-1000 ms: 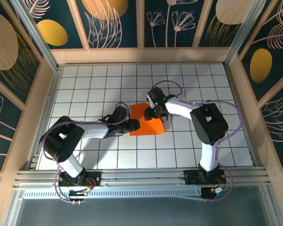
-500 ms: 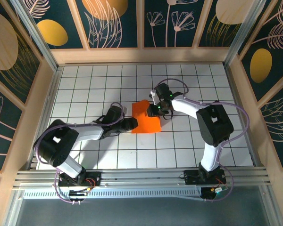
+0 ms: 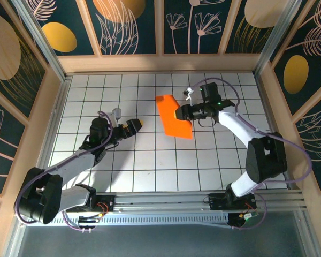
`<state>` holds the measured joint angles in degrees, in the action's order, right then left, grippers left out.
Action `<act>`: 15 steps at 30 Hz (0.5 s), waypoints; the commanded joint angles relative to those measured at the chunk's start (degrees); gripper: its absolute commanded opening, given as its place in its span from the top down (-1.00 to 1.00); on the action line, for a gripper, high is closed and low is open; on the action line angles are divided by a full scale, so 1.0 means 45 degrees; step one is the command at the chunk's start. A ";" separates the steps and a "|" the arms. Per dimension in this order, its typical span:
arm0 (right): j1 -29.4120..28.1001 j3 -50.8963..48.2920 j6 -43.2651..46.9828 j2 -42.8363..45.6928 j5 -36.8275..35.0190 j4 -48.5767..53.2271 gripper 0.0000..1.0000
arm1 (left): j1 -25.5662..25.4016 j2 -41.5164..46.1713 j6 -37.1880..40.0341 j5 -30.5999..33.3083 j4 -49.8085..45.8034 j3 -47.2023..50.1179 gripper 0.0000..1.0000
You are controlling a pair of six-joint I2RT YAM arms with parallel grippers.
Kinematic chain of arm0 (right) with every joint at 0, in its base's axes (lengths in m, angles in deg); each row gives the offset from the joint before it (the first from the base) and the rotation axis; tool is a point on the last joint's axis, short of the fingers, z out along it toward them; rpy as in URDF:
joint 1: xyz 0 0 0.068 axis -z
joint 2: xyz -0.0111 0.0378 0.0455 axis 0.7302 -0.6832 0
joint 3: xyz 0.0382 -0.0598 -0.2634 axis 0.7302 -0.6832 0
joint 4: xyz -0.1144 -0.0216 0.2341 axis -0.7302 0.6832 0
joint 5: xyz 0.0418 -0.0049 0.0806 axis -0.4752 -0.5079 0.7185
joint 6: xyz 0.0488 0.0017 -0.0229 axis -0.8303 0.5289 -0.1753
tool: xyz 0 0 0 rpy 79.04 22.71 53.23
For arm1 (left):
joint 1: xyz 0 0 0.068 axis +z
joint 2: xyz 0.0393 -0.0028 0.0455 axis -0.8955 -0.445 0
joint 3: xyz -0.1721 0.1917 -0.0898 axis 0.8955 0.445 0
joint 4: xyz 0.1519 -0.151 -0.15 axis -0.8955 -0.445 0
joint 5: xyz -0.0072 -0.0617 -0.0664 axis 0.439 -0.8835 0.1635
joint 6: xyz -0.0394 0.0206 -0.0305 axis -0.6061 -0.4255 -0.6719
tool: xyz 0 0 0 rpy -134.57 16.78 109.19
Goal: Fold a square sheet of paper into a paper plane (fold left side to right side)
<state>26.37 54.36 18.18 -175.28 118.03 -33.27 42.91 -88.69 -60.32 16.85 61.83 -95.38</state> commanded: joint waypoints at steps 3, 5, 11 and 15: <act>0.0013 0.0000 0.0332 0.1469 0.3008 -0.0595 0.44 | 0.0062 0.0322 0.0264 -0.1829 0.2917 -0.0179 -0.98; -0.0021 -0.0108 0.0014 0.1969 0.3893 -0.1186 0.45 | 0.0058 0.0211 0.0279 -0.2130 0.3427 -0.0373 -0.98; -0.0484 0.0025 -0.0876 0.2739 0.5333 -0.2216 0.46 | 0.0061 -0.0547 0.0168 -0.3284 0.4906 -0.1105 -0.98; -0.0902 0.0175 -0.1150 0.2738 0.5775 -0.2494 0.47 | 0.0037 -0.1130 0.0005 -0.4232 0.5675 -0.1615 -0.98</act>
<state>23.37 54.27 14.98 -163.54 139.63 -41.91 42.91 -92.52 -60.25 3.30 80.48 -100.32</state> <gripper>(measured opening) 0.268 0.988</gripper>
